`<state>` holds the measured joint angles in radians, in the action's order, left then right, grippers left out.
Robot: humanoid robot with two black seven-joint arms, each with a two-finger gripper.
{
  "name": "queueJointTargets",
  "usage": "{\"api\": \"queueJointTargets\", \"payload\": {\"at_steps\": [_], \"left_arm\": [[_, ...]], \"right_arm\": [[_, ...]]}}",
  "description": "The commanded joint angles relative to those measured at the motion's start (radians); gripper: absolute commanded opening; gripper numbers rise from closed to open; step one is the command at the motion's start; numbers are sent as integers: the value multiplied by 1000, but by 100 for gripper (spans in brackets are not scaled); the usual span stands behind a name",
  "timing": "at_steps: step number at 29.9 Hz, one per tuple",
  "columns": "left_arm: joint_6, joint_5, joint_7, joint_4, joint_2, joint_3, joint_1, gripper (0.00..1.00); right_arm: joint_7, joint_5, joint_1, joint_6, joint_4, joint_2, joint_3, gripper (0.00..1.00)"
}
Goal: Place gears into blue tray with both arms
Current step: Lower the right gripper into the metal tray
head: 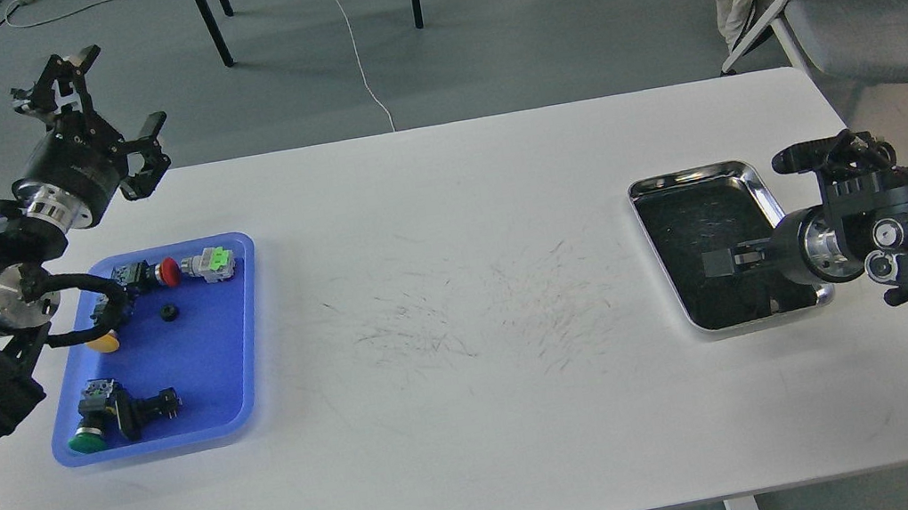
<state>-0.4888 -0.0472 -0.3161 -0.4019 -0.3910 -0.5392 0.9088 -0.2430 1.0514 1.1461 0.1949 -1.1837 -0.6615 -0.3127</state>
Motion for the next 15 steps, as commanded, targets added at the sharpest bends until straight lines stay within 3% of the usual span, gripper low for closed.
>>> {"api": "queueJointTargets", "payload": {"at_steps": [1,6,13,15], "left_arm": [[0,0,0,0,0,1,-1,98],[0,0,0,0,0,1,1,98],[0,0,0,0,0,-2,1,98],[0,0,0,0,0,-2,1,98]], "right_arm": [[1,-1,-2,5,10,16,-2,90],[1,1,-3,14,10,16,-6,79],[1,2,1,48,13,13,-26,51],[1,2,1,51,16,13,-32,48]]}}
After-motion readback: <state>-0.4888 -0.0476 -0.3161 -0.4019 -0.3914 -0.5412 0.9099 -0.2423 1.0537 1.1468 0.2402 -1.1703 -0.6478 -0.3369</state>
